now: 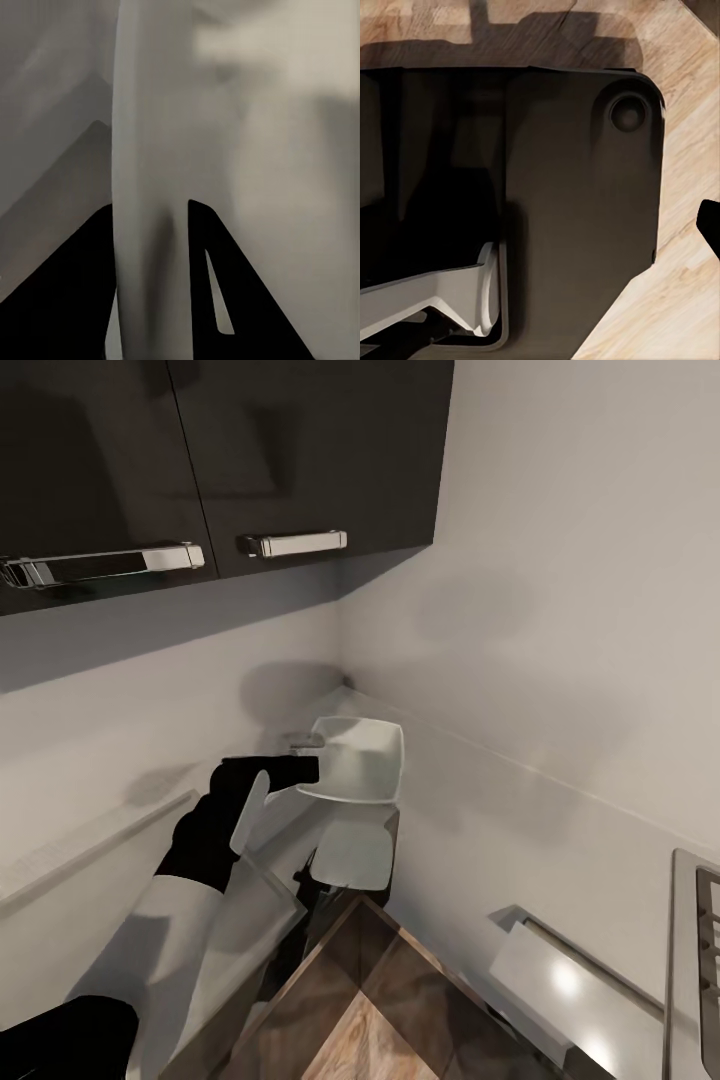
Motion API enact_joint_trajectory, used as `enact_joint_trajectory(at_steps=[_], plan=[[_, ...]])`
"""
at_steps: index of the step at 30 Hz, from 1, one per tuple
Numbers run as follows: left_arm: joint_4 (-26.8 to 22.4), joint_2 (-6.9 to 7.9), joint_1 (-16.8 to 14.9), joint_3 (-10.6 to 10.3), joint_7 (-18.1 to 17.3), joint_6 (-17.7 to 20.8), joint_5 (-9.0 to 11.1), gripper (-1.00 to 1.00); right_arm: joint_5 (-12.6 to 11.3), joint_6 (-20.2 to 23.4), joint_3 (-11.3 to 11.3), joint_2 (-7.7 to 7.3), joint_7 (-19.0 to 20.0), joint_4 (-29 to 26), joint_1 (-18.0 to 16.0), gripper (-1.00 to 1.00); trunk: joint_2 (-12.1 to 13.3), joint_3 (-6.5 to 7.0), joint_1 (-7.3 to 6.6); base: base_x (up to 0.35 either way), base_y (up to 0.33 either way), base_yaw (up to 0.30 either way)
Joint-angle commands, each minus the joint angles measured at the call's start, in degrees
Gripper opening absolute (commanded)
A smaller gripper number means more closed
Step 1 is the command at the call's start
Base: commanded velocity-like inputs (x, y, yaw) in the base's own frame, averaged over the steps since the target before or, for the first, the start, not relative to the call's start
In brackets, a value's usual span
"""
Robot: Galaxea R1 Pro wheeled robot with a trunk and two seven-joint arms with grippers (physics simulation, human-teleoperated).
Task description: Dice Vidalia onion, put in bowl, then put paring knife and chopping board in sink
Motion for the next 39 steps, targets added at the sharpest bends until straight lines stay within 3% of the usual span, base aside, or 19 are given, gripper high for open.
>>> enact_joint_trajectory(at_steps=[1, 31, 39], plan=[[-0.1, 0.01, -0.1, 0.0, 0.2, 0.4, 0.5, -1.0, 0.4, -0.3, -0.2, -0.11, -0.1, 0.0, 0.0, 1.0, -0.1, -0.11, 0.03, 0.0, 0.0, 0.0], [0.0, 0.02, -0.1, 0.0, 0.2, 0.5, 0.5, -1.0, 0.7, -1.6, -0.1, -0.5, -0.2, 0.0, 0.0, 1.0, -0.1, -0.11, 0.03, -0.001, 0.0, 0.0], [-0.3, 0.02, -0.1, 0.0, 0.2, 0.5, 0.5, -1.0, 0.6, -1.5, -0.1, -0.29, -0.4, 0.0, 0.0, 1.0, -0.1, -0.02, 0.03, -0.265, 0.0, 0.0]])
